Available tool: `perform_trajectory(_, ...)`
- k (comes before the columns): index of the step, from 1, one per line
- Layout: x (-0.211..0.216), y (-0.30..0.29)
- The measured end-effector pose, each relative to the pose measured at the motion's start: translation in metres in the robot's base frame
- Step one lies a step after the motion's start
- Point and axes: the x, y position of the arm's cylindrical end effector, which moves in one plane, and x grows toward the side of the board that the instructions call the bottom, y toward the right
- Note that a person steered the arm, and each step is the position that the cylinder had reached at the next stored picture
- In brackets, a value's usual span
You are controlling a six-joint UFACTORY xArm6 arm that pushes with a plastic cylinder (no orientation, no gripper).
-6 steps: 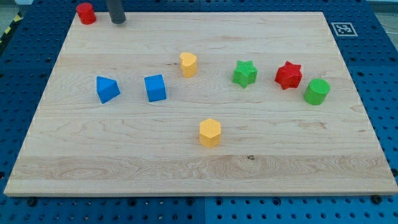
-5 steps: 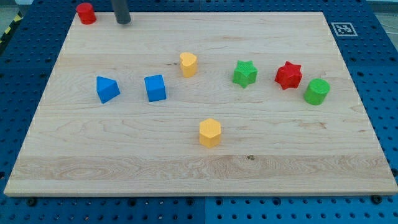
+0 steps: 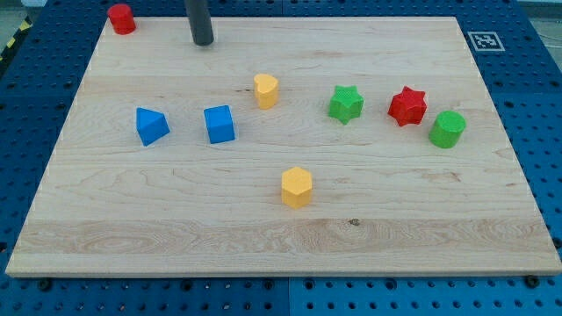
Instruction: Slide the red star slightly to the top
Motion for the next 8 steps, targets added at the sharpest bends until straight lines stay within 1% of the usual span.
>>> perform_trajectory(1, 0.018, 0.030)
perform_trajectory(4, 0.027, 0.153)
perform_trajectory(5, 0.036, 0.191)
perform_trajectory(6, 0.064, 0.219)
perform_trajectory(8, 0.147, 0.240)
